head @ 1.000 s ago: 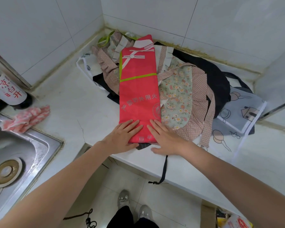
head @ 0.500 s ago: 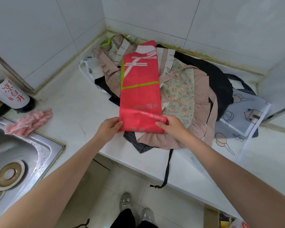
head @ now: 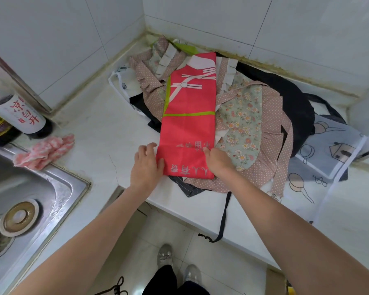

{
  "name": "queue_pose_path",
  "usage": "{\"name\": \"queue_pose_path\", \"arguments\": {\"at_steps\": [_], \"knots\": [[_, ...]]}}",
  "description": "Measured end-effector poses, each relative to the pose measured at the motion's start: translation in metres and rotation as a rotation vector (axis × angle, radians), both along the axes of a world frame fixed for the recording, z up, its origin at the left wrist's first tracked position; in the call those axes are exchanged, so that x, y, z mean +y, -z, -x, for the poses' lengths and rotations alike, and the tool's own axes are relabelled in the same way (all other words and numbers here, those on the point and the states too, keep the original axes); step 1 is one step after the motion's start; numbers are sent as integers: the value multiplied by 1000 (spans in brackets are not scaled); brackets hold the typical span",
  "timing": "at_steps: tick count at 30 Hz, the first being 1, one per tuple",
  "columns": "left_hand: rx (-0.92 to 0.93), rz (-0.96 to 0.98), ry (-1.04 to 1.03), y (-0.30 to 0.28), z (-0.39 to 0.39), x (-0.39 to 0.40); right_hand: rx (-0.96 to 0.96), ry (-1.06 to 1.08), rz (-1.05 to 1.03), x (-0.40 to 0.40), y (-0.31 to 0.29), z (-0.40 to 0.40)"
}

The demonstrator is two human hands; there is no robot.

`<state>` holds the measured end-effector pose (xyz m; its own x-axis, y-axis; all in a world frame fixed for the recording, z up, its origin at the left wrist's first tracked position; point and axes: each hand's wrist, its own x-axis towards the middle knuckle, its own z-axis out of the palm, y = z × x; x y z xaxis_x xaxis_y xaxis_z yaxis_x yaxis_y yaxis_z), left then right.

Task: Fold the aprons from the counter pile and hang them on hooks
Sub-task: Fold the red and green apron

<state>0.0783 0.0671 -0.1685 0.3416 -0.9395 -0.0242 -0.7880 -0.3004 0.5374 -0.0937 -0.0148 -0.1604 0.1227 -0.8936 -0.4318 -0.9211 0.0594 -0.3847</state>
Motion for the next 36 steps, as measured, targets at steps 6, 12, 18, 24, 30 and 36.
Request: {"name": "queue_pose_path", "arguments": {"at_steps": [6, 12, 18, 24, 30, 36], "knots": [[-413, -156, 703, 17, 9, -14, 5, 24, -44, -3, -3, -5], [-434, -307, 731, 19, 8, -21, 104, -378, 511, 16, -11, 8], [-458, -214, 848, 6, -5, -36, 241, -791, 369, 0, 3, 7], [-525, -22, 961, 16, -30, -56, 312, -603, 171, -12, 10, 2], [-694, -172, 987, 8, -28, -67, 383, -497, 162, -10, 9, 3], [-492, -459, 1037, 3, -27, -84, 191, -753, 476, 3, 3, 14]]}}
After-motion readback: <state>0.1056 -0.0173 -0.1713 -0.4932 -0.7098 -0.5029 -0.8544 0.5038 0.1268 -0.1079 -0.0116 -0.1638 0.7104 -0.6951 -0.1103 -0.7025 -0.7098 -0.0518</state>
